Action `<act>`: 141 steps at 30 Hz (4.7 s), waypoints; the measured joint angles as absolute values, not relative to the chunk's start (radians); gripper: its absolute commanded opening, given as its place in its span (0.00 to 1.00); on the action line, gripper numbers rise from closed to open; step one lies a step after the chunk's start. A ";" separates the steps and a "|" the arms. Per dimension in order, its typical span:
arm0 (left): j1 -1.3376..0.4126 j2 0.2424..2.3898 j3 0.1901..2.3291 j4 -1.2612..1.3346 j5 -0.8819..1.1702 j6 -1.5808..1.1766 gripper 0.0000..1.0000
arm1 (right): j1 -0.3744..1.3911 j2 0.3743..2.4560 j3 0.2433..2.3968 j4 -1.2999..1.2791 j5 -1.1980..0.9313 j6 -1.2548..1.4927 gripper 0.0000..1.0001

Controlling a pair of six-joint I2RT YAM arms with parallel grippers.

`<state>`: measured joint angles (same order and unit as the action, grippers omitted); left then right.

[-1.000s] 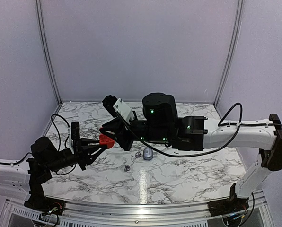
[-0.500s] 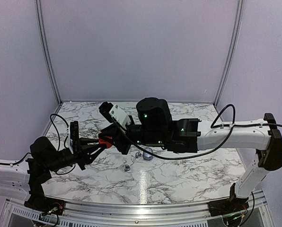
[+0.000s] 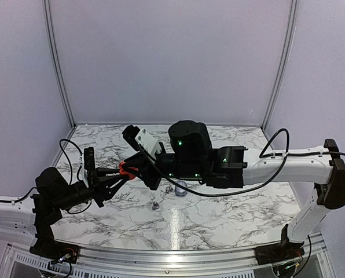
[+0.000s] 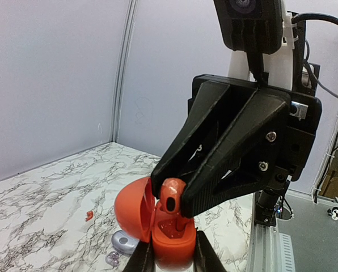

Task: Insert the wireless bluetooth earbuds into the charging case
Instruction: Pick up the left earbud from the left side groove of the charging case, then pick up the right earbud from the center of the board.

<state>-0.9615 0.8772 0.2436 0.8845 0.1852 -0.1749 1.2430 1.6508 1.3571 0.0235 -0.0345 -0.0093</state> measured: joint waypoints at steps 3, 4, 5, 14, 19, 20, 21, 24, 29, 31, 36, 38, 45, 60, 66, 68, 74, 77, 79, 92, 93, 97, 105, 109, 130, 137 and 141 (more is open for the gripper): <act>-0.962 0.877 0.244 0.884 0.184 -0.175 0.00 | 1.243 1.651 1.357 0.022 -0.034 -0.008 0.08; -0.962 0.877 0.244 0.884 0.184 -0.175 0.00 | 1.243 1.651 1.357 0.022 -0.034 -0.008 0.08; -0.962 0.877 0.244 0.884 0.184 -0.175 0.00 | 1.243 1.651 1.357 0.022 -0.033 -0.008 0.09; -0.962 0.878 0.244 0.884 0.185 -0.175 0.00 | 1.243 1.651 1.357 0.018 -0.036 -0.008 0.16; -0.962 0.878 0.244 0.884 0.186 -0.175 0.00 | 1.243 1.652 1.357 0.000 -0.038 -0.006 0.19; -0.962 0.878 0.244 0.884 0.185 -0.175 0.00 | 1.243 1.654 1.358 -0.004 -0.038 -0.006 0.20; -0.962 0.878 0.244 0.880 0.185 -0.175 0.00 | 1.243 1.655 1.359 -0.009 -0.039 -0.005 0.23; -0.962 0.878 0.244 0.875 0.183 -0.175 0.00 | 1.243 1.659 1.364 -0.017 -0.039 -0.004 0.28; -0.962 0.878 0.244 0.873 0.182 -0.176 0.00 | 1.243 1.659 1.365 -0.021 -0.039 -0.004 0.33; -0.962 0.878 0.244 0.873 0.182 -0.176 0.00 | 1.243 1.659 1.366 -0.024 -0.039 -0.004 0.34; -0.962 0.878 0.244 0.875 0.178 -0.176 0.00 | 1.243 1.657 1.366 -0.029 -0.046 -0.004 0.39; -0.962 0.878 0.244 0.878 0.178 -0.178 0.00 | 1.243 1.652 1.366 -0.035 -0.052 -0.004 0.41; -0.962 0.878 0.244 0.887 0.178 -0.183 0.00 | 1.243 1.598 1.364 -0.039 -0.068 -0.005 0.43; -0.962 0.884 0.244 0.887 0.179 -0.194 0.00 | 1.191 1.573 1.364 -0.068 -0.094 -0.012 0.42; -0.962 0.902 0.244 0.887 0.184 -0.194 0.00 | 1.187 1.573 1.364 -0.082 -0.107 -0.012 0.41; -0.962 0.914 0.244 0.887 0.187 -0.194 0.00 | 1.187 1.575 1.365 -0.085 -0.110 -0.012 0.41; -0.962 0.926 0.244 0.887 0.199 -0.194 0.00 | 1.186 1.602 1.400 -0.119 -0.122 -0.011 0.35; -0.962 0.934 0.244 0.887 0.205 -0.192 0.00 | 1.184 1.604 1.411 -0.136 -0.128 -0.010 0.29; -0.962 0.940 0.245 0.887 0.210 -0.189 0.00 | 1.184 1.605 1.414 -0.143 -0.131 -0.011 0.24; -0.962 0.944 0.255 0.878 0.224 -0.174 0.00 | 1.182 1.678 1.447 -0.189 -0.165 0.009 0.17; -0.962 0.944 0.255 0.875 0.224 -0.174 0.00 | 1.182 1.681 1.449 -0.189 -0.168 0.009 0.17; -0.962 0.944 0.255 0.873 0.224 -0.173 0.00 | 1.182 1.689 1.458 -0.191 -0.176 0.009 0.16; -0.962 0.953 0.255 0.873 0.220 -0.172 0.00 | 1.173 1.681 1.458 -0.198 -0.178 0.011 0.21; -0.961 0.952 0.255 0.879 0.205 -0.173 0.00 | 1.081 1.608 1.431 -0.193 -0.220 0.034 0.29; -0.933 0.939 0.255 0.881 0.173 -0.201 0.00 | 0.572 1.884 1.195 -0.126 -0.237 0.144 0.39; -0.933 0.949 0.255 0.882 0.173 -0.200 0.00 | 0.572 1.998 1.288 -0.128 -0.238 0.134 0.39; -0.931 0.957 0.255 0.882 0.173 -0.199 0.00 | 0.572 2.039 1.324 -0.128 -0.243 0.127 0.39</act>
<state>-0.9306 0.9569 0.2550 0.8822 0.1734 -0.1993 0.5716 2.0392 1.3235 -0.1280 -0.2432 0.1272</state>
